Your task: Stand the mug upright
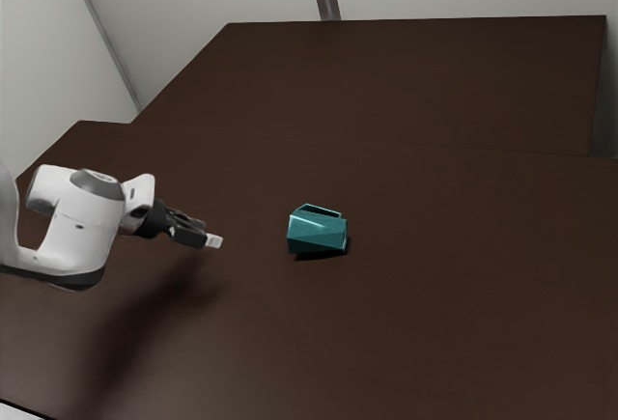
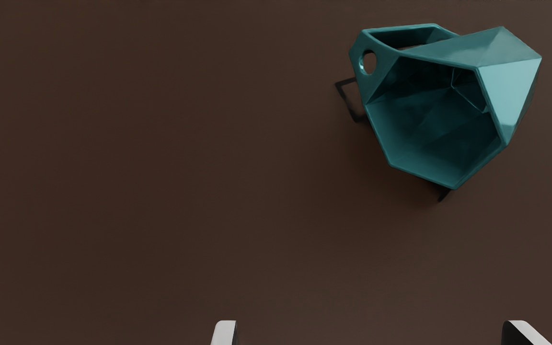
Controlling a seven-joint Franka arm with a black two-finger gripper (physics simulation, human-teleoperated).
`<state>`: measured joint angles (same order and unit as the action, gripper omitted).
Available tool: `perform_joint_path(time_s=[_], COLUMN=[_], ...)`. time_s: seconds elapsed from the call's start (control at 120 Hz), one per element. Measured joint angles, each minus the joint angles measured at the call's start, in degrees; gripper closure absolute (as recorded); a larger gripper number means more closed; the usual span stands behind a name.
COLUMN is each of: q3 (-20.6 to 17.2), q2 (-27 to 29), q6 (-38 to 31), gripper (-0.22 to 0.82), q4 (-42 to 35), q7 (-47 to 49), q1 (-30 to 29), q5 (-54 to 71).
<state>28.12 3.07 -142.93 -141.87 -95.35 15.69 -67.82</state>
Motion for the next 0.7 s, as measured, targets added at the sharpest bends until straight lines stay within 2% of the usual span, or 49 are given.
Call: perform_joint_path(time_s=[0.158, 0.233, 0.417, 0.7], q3=[-2.4, -2.8, -2.3, -2.2], q2=[-5.4, -6.9, -7.6, -8.6], q6=[-0.2, -0.3, -0.9, -1.6], gripper=[0.00, 0.00, 0.00, 0.00], q4=[4.9, 6.2, 6.3, 5.2], q7=[-1.4, -2.0, -3.1, -4.3], q1=[0.5, 2.7, 9.3, 11.0], q5=[-3.3, -5.8, -11.0, -15.5])
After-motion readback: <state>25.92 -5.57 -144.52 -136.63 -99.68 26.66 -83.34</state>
